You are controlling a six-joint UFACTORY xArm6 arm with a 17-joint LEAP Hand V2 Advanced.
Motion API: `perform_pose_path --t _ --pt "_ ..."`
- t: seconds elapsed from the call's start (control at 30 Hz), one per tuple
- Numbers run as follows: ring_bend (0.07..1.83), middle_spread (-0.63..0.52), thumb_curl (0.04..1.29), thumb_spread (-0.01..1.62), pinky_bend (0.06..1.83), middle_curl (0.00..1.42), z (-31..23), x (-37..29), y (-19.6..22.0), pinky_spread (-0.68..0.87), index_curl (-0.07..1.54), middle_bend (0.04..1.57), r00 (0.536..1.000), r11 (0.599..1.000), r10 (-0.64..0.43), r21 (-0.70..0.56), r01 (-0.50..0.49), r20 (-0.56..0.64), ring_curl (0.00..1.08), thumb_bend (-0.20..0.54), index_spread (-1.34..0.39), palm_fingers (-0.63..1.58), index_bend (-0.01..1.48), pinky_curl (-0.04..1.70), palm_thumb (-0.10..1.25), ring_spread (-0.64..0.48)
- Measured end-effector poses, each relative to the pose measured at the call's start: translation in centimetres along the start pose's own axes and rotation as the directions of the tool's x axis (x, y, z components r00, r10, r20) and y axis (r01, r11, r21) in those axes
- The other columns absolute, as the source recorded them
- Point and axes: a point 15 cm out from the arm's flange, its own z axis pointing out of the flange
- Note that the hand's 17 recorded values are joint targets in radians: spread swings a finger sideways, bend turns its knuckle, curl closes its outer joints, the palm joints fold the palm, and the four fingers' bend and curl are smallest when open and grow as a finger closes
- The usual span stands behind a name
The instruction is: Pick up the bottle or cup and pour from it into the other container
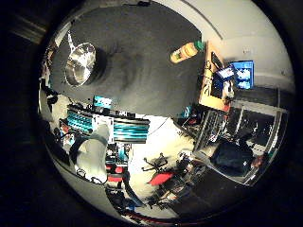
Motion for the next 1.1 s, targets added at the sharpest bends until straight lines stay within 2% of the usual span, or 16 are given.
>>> perform_pose_path --t 0.1,0.2,0.37,0.5,0.6,0.73,0.87,1.1 --pt "0.43 -0.14 0.38 1.08 0.64 0.37 -0.7 0.3 -0.8 0.43 0.36 0.21 1.0 0.999 0.003 0.051 -0.002 -0.014 0.17 -0.017 -0.45 0.47 0.18 -0.01 0.9 -0.01" --pt "0.44 -0.16 0.38 1.08 0.65 0.37 -1.2 1.3 -1.2 0.42 0.36 0.21 0.999 0.994 0.045 0.098 -0.044 -0.006 0.17 -0.02 -0.45 0.48 0.18 -0.01 0.89 -0.01" --pt "0.47 -0.15 0.36 1.08 0.69 0.38 -2.0 3.6 -1.5 0.42 0.34 0.23 0.99 0.974 0.13 0.179 -0.137 0.054 0.17 -0.037 -0.43 0.47 0.17 -0.01 0.76 -0.01" --pt "0.5 -0.14 0.36 1.09 0.72 0.38 -2.6 6.4 -1.4 0.42 0.32 0.25 0.975 0.946 0.196 0.243 -0.216 0.104 0.17 -0.032 -0.41 0.45 0.16 -0.01 0.64 -0.01" --pt "0.53 -0.11 0.35 1.08 0.75 0.38 -2.5 8.9 -1.1 0.42 0.31 0.26 0.958 0.923 0.243 0.268 -0.276 0.151 0.18 -0.03 -0.39 0.42 0.15 -0.01 0.6 0.0" --pt "0.57 -0.03 0.33 1.08 0.91 0.38 -3.0 12.2 -0.9 0.44 0.26 0.28 0.938 0.896 0.283 0.293 -0.333 0.199 0.19 -0.031 -0.31 0.3 0.13 0.0 0.54 0.13" --pt "0.58 0.03 0.32 1.08 1.0 0.38 -2.9 15.8 -0.9 0.46 0.24 0.29 0.914 0.864 0.319 0.318 -0.389 0.252 0.19 -0.029 -0.28 0.21 0.14 0.0 0.5 0.2" --pt "0.6 0.07 0.32 1.09 1.05 0.37 -2.5 21.7 -0.8 0.45 0.25 0.31 0.865 0.788 0.335 0.392 -0.474 0.373 0.19 -0.025 -0.26 0.16 0.15 -0.01 0.48 0.21"
